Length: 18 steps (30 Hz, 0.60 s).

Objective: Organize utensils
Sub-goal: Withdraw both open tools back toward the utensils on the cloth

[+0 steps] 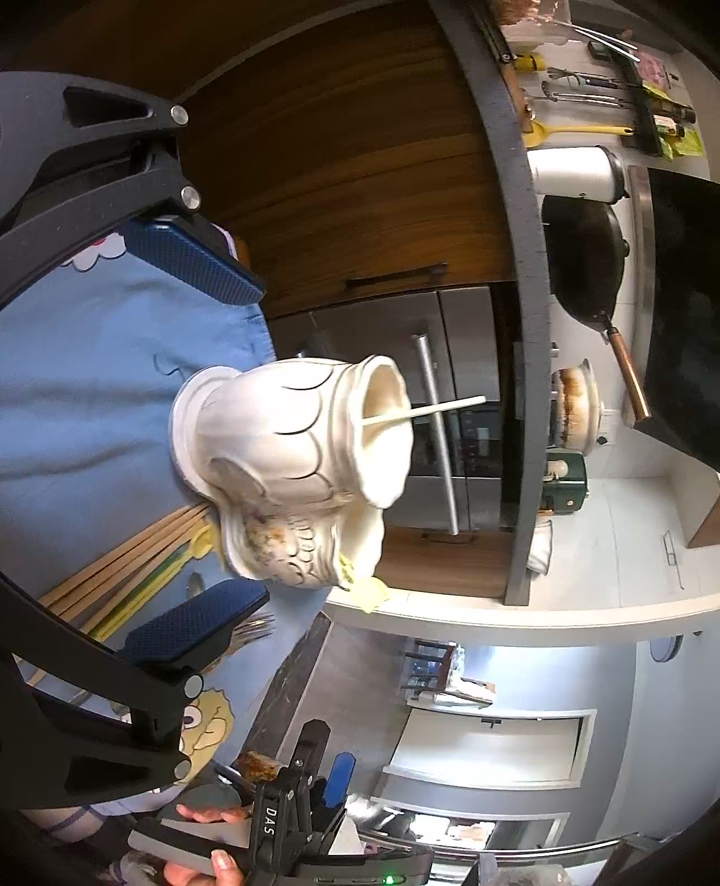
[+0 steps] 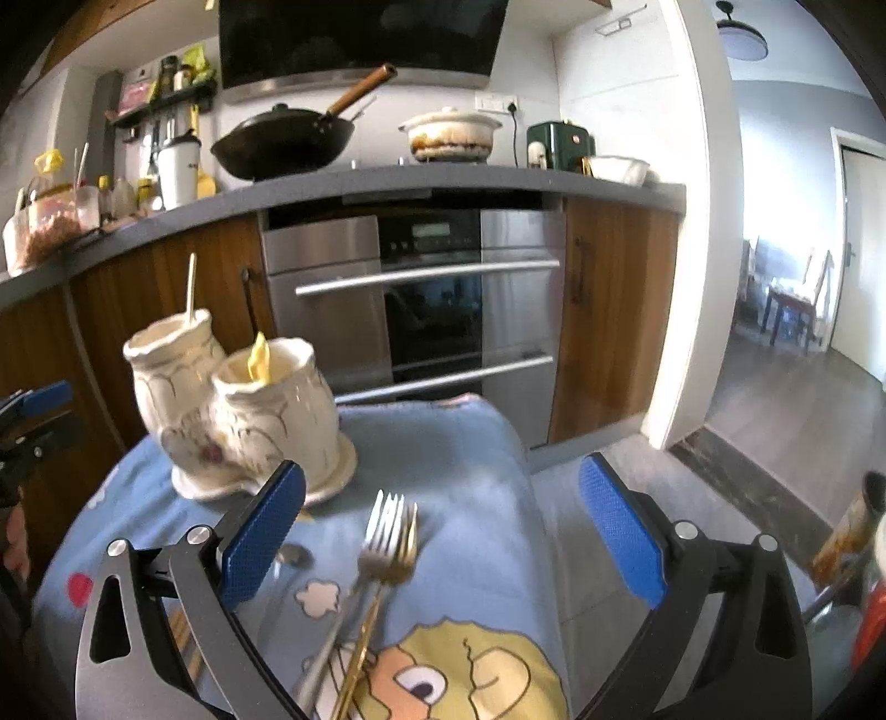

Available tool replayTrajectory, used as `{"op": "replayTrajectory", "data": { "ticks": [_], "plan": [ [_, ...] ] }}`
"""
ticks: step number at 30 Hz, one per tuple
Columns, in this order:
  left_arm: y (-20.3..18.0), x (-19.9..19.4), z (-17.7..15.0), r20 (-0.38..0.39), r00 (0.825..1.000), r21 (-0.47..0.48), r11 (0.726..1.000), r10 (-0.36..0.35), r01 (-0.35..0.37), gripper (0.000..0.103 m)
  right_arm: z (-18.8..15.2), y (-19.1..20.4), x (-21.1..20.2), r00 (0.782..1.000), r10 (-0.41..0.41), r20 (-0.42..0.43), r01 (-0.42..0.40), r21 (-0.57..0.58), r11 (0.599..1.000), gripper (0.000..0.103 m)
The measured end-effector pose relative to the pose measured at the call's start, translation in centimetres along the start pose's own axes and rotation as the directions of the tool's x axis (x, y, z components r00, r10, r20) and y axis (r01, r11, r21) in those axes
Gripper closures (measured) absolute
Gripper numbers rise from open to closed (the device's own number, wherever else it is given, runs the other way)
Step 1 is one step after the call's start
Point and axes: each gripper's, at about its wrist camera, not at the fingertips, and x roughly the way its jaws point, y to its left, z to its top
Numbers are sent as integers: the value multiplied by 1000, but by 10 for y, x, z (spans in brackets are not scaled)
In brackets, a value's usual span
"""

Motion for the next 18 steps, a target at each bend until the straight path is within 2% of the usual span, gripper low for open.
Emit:
{"op": "replayTrajectory", "data": {
  "ticks": [4,9,12,18],
  "plan": [
    [-2,3,-7,-15,1000,-5,1000,9,-9,5,-9,-5,2,999,1,-35,-1,18,1000,5],
    [-2,14,-17,-68,998,-26,1000,-2,1,5,-15,-8,4,998,14,-64,-12,26,1000,5],
    [-5,24,-23,-137,991,-13,1000,6,-8,5,-18,-7,3,997,22,-79,-20,19,1000,5],
    [-12,37,-35,-226,974,-2,1000,-6,5,5,-23,-9,7,992,33,-119,-30,26,999,5]
  ]
}}
